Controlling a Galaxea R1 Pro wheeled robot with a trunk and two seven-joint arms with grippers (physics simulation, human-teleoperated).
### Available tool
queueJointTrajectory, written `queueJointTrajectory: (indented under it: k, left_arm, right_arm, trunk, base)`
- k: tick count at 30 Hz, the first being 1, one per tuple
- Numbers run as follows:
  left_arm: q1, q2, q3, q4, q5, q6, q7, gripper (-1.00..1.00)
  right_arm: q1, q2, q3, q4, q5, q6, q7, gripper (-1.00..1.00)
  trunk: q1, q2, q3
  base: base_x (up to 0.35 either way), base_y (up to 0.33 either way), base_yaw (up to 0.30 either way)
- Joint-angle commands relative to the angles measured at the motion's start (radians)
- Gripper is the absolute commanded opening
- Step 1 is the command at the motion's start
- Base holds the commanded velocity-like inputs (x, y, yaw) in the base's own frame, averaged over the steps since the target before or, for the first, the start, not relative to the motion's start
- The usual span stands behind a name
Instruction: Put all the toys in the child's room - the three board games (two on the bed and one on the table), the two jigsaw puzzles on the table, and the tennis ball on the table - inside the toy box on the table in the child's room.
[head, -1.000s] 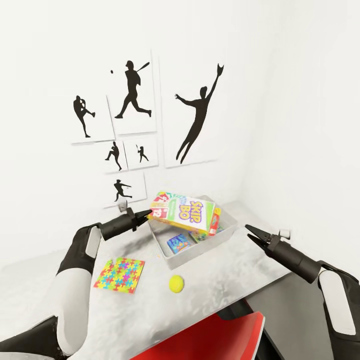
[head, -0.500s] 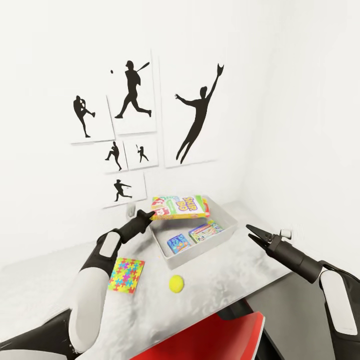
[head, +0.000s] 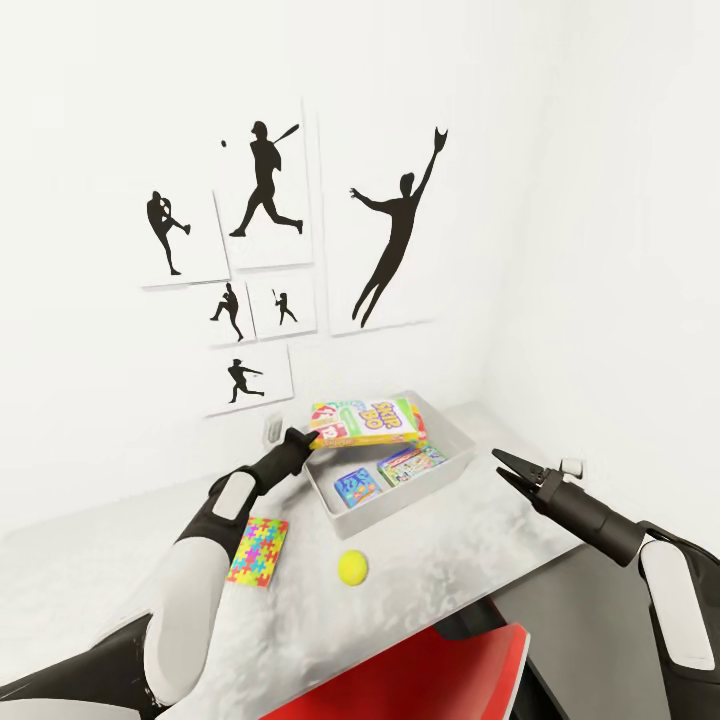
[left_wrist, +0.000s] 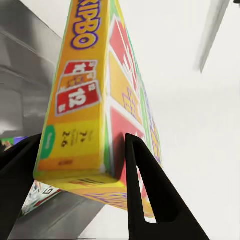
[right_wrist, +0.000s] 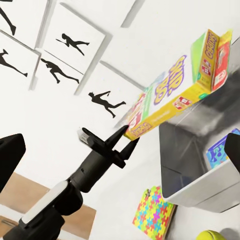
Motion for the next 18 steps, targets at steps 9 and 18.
queueJointTrajectory:
  k: [9, 18]
  left_arm:
    - [-0.001, -0.001, 0.005, 0.061, 0.006, -0.056, 0.056, -1.00]
    - [-0.001, -0.001, -0.003, 0.094, 0.006, -0.089, 0.073, -1.00]
  right_arm:
    - [-0.001, 0.000, -0.003, 0.000, 0.003, 0.005, 0.006, 1.00]
    - [-0.001, 0.000, -0.003, 0.000, 0.003, 0.005, 0.006, 1.00]
  trunk:
    - [0.001, -0.002, -0.002]
    - [0.001, -0.002, -0.002]
  base:
    - [0.000, 0.000, 0.000]
    - [0.000, 0.000, 0.000]
